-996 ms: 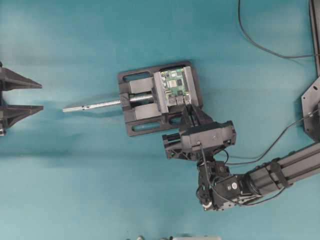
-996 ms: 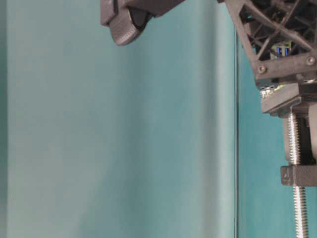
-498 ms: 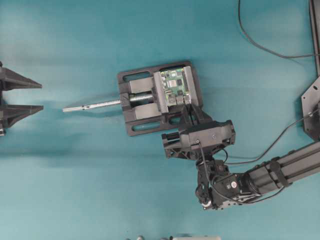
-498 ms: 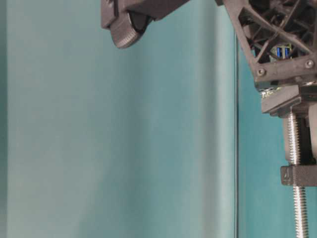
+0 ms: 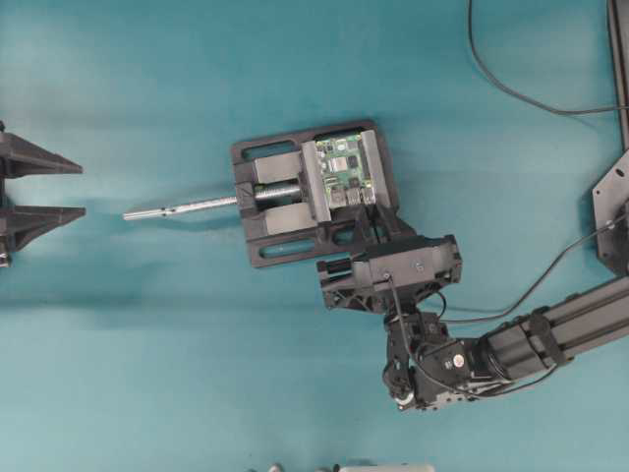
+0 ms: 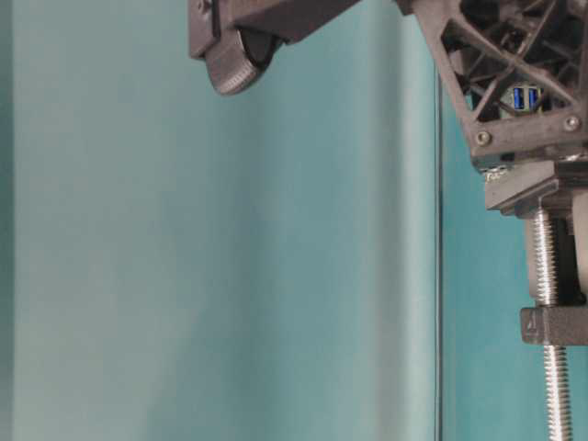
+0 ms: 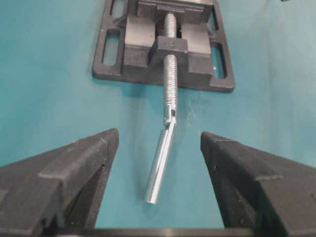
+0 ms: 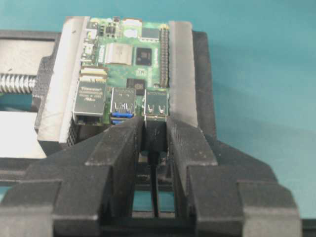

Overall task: Insert the USB into the fixed PCB.
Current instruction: 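Hold the plug seated in the port, then open the right gripper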

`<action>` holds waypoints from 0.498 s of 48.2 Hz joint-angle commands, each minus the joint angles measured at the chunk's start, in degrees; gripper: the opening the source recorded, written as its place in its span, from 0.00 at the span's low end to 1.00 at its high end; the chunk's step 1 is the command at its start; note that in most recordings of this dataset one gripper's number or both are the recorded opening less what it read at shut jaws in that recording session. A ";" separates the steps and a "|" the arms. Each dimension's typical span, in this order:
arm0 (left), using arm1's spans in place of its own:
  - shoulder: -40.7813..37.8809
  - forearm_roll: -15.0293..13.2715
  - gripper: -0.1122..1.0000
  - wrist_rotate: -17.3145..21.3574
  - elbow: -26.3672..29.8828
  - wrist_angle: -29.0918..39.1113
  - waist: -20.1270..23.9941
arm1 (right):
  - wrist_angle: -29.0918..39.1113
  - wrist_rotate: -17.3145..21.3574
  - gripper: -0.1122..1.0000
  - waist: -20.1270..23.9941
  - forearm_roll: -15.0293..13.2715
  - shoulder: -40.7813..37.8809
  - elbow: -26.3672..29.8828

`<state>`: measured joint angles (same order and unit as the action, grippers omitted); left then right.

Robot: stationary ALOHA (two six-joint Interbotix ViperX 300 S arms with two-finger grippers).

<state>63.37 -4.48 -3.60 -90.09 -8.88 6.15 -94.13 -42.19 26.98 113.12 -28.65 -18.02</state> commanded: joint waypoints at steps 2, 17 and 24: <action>-0.35 0.18 0.85 -0.53 0.70 -0.44 0.09 | 0.00 0.18 0.29 -2.55 -0.35 1.58 0.18; -0.44 0.18 0.85 -0.53 0.70 -0.44 0.09 | -0.18 0.53 0.29 -2.29 -0.18 1.58 0.18; -0.44 0.09 0.85 -0.53 0.70 -0.44 0.09 | -0.53 0.44 0.29 -1.67 -0.09 1.49 0.62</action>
<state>63.37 -4.48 -3.69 -90.09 -8.88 6.15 -93.96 -41.84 26.98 113.20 -28.65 -18.19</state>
